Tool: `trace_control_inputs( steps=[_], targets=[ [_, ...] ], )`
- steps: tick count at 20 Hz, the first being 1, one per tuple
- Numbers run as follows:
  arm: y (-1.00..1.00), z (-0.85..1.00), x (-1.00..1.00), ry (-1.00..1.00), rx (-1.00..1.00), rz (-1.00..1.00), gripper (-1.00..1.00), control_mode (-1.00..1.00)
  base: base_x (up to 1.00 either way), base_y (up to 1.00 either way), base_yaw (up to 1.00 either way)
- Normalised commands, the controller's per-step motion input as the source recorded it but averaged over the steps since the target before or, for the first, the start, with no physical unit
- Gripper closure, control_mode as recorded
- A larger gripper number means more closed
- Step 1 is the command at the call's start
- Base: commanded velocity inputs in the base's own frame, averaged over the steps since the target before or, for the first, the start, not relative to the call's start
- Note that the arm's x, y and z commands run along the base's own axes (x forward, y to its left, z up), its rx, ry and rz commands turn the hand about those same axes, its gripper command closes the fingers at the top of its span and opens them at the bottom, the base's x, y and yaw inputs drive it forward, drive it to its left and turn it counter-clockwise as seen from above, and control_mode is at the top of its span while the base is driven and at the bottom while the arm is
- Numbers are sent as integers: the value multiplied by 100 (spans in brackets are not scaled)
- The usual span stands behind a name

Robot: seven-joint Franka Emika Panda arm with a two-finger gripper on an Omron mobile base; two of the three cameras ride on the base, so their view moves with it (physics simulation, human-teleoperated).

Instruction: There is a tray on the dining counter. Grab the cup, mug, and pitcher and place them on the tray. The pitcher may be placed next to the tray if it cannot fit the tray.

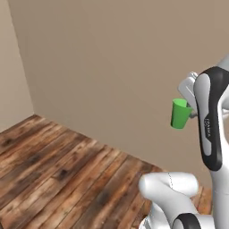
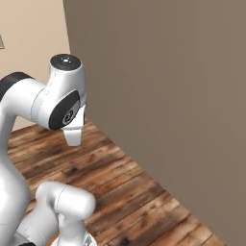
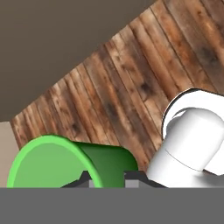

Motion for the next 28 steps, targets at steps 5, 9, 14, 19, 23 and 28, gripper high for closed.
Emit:
trace_control_inputs(
  steps=[5, 9, 14, 19, 23, 28],
  targets=[
    [0, 0, 0, 0, 0, 0, 100, 100, 77, -85, 48],
    [0, 0, 0, 0, 0, 0, 100, 100, 100, -50, 56],
    [0, 0, 0, 0, 0, 0, 100, 100, 73, -61, 68],
    [0, 0, 0, 0, 0, 0, 100, 100, 46, -79, 77],
    [0, 0, 0, 0, 0, 0, 100, 100, 52, -65, 76],
    [0, 0, 0, 0, 0, 0, 100, 100, 62, -56, 70]
  ],
)
